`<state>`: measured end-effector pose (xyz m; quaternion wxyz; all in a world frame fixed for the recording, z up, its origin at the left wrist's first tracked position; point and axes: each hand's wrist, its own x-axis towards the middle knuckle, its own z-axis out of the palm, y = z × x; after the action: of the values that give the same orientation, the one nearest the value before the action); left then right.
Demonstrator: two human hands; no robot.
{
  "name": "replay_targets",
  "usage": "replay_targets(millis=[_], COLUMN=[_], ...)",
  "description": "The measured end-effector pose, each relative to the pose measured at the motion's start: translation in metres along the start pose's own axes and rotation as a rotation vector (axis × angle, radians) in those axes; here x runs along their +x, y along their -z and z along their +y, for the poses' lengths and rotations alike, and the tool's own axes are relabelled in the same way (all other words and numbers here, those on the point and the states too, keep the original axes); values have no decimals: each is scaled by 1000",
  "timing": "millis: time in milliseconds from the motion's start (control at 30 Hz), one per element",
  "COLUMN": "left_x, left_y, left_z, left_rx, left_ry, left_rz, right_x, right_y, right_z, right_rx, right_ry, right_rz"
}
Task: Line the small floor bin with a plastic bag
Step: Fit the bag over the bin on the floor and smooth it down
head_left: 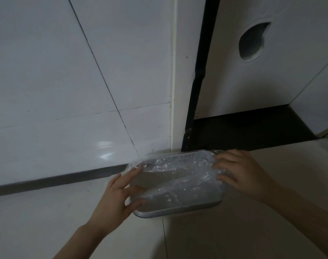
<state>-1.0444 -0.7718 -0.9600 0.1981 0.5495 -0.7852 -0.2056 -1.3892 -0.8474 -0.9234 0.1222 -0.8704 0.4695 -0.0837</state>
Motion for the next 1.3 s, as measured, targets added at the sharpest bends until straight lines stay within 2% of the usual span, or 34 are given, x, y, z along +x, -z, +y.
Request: replay_targets(millis=[167, 300, 433, 567, 833, 1000, 1167, 1300], left_x=[-1, -12, -23, -31, -48, -60, -51, -3], left_y=[6, 10, 8, -3, -27, -19, 16, 22], left_z=[4, 1, 1, -1, -8, -3, 8, 22], left_rx=[-130, -207, -264, -259, -165, -86, -218, -75], left_ry=[73, 105, 124, 96, 91, 116, 120, 31], left_rz=[22, -27, -39, -21, 105, 43, 240, -4], right_x=[-20, -42, -57, -65, -83, -95, -78, -23], right_y=[-5, -12, -25, -37, -65, -63, -26, -4], right_z=[8, 13, 11, 4, 0, 0, -12, -26], right_rx=[102, 183, 148, 161, 129, 139, 331, 281], right_ry=[16, -6, 21, -6, -36, -80, -199, -34], right_rz=[54, 12, 37, 36, 208, 201, 264, 93])
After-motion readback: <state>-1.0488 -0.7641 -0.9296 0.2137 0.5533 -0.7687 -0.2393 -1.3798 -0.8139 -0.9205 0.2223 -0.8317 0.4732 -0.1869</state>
